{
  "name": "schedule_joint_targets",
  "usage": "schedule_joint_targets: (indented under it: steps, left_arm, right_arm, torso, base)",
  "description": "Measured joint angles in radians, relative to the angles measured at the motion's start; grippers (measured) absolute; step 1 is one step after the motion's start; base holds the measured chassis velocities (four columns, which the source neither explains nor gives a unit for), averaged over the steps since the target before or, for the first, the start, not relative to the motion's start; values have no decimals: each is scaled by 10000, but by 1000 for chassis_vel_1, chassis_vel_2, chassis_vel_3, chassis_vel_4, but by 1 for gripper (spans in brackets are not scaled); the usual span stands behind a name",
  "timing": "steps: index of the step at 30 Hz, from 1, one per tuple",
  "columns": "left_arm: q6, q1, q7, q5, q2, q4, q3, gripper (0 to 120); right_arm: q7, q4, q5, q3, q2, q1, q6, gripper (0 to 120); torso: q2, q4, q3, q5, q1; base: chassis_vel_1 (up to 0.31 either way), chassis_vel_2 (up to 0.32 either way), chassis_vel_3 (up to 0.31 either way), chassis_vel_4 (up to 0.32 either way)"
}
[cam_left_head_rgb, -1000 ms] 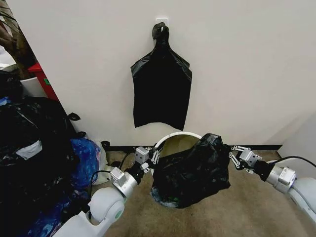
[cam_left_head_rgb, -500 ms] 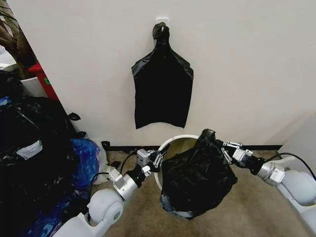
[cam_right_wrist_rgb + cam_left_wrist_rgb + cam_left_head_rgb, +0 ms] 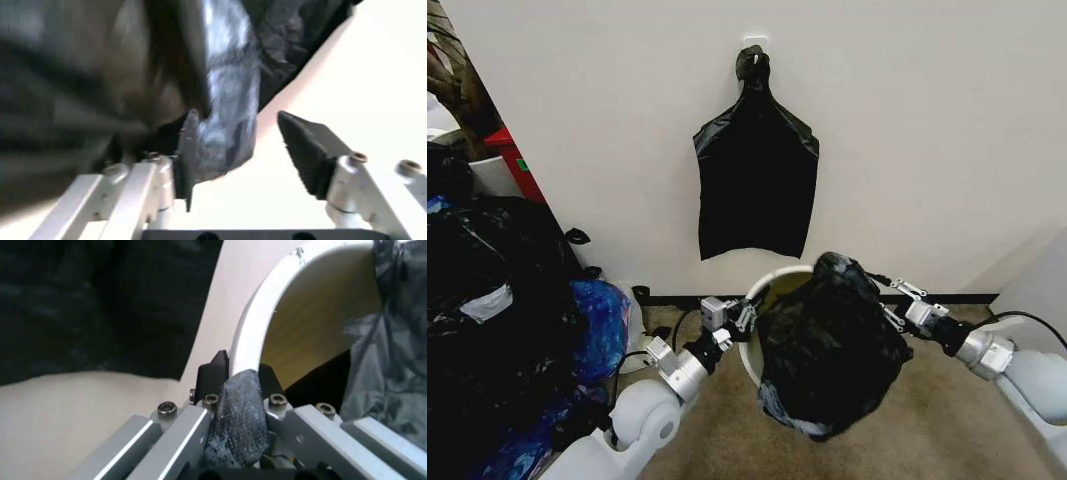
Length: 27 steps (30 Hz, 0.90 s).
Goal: Place the garbage bag over the trash bin.
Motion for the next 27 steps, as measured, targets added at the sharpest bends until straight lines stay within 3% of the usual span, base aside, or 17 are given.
schedule_joint_targets:
  steps: [5, 7, 10, 14, 17, 21, 27]
  left_arm:
    - [-59, -196, 8, 95, -194, 643, 99, 3]
    - [-60, -227, -12, 122, -211, 725, 100, 3]
    - [-90, -306, -363, 298, -297, 996, 99, 3]
    - [-137, -159, -829, 494, -358, 1007, 85, 3]
    - [-175, -104, -1069, 726, -375, 1006, 102, 3]
    - [-201, -132, -1373, 894, -371, 853, 171, 3]
    - [-255, -105, -1428, 1027, -345, 785, 163, 3]
  right_arm:
    - [90, 86, 912, 697, -80, -565, -111, 68]
    - [165, 101, 1048, 829, -99, -632, -166, 71]
    - [891, 662, 1658, 1440, -113, -1133, -790, 86]
    - [1909, 1609, 2416, 1010, 79, -1353, -1333, 97]
    - [3416, 2922, 2851, 151, 411, -1549, -2293, 100]
    - [7637, 5669, 4246, -1253, 1138, -1850, -6041, 100]
    - [9226, 6061, 5586, -1587, 1307, -1713, -7638, 100]
  torso:
    - [0, -1, 0, 6, 0]
    - [0, 1, 0, 6, 0]
    - [0, -3, 0, -4, 0]
    - [0, -1, 0, 3, 0]
    - [0, 7, 1, 5, 0]
    - [0, -7, 0, -4, -2]
    - [0, -3, -1, 1, -2]
  base:
    - [0, 0, 0, 0]
    - [0, 0, 0, 0]
    - [0, 0, 0, 0]
    - [0, 0, 0, 0]
    - [0, 0, 0, 0]
    - [0, 0, 0, 0]
    - [0, 0, 0, 0]
